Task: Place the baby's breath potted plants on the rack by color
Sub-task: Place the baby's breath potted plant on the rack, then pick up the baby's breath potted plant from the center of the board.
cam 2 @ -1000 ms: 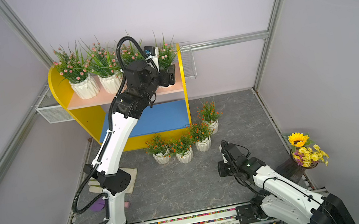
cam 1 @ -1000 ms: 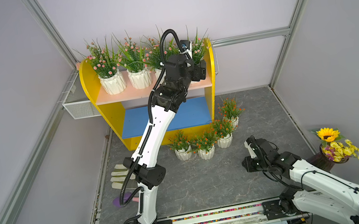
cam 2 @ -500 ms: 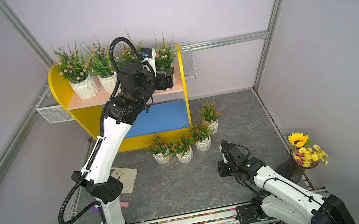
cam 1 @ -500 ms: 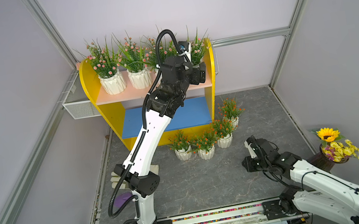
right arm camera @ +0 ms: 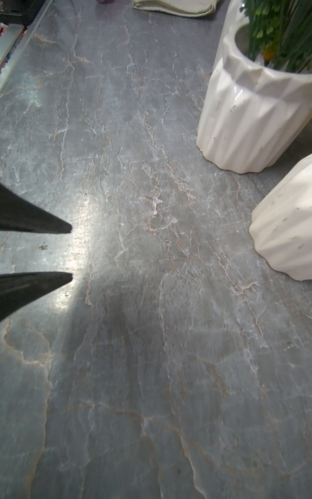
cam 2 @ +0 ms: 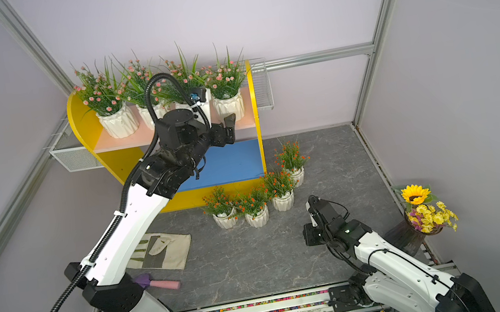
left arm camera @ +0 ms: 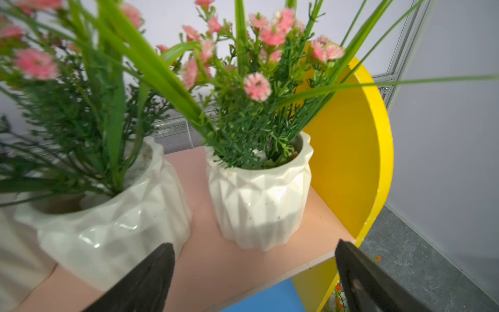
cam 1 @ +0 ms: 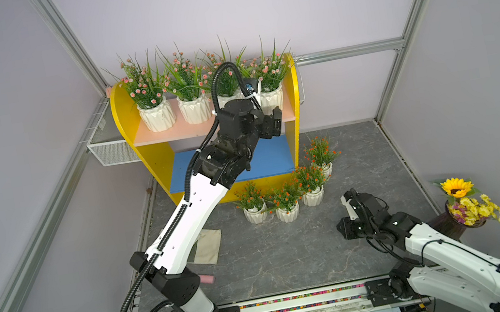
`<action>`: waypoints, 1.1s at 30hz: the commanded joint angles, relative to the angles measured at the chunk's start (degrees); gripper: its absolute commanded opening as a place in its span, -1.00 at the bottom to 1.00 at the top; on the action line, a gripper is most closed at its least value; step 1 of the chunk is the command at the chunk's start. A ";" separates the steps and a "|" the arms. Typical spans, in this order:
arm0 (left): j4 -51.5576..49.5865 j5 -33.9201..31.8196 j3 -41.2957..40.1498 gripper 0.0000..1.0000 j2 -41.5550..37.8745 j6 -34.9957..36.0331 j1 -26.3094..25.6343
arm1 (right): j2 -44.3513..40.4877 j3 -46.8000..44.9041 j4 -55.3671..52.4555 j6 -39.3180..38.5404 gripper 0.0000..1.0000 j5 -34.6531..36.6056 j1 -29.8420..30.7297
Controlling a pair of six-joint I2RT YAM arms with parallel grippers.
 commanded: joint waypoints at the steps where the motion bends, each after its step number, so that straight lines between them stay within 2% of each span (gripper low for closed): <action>1: 3.80 -1.75 -7.22 0.90 -5.97 -0.98 -0.56 | 0.69 0.18 1.27 0.44 -0.44 0.86 0.14; 9: 12.66 -4.40 -35.41 0.88 -22.43 -5.07 -1.46 | 5.84 2.55 7.62 0.85 -0.44 0.37 0.51; 15: 18.62 -4.24 -54.90 0.87 -31.85 -10.36 -1.46 | 12.44 6.57 12.31 1.21 -0.44 2.32 3.35; 17: 21.25 -2.42 -60.53 0.86 -34.25 -11.17 -1.46 | 15.06 8.33 13.51 1.03 -0.44 2.82 4.27; 23: 26.27 0.14 -71.33 0.84 -39.31 -14.19 -1.50 | 21.38 12.79 16.51 0.72 -0.41 4.00 5.88; 33: 26.73 3.41 -82.36 0.80 -45.58 -17.54 -1.41 | 27.47 17.86 19.33 0.33 -0.40 4.17 7.32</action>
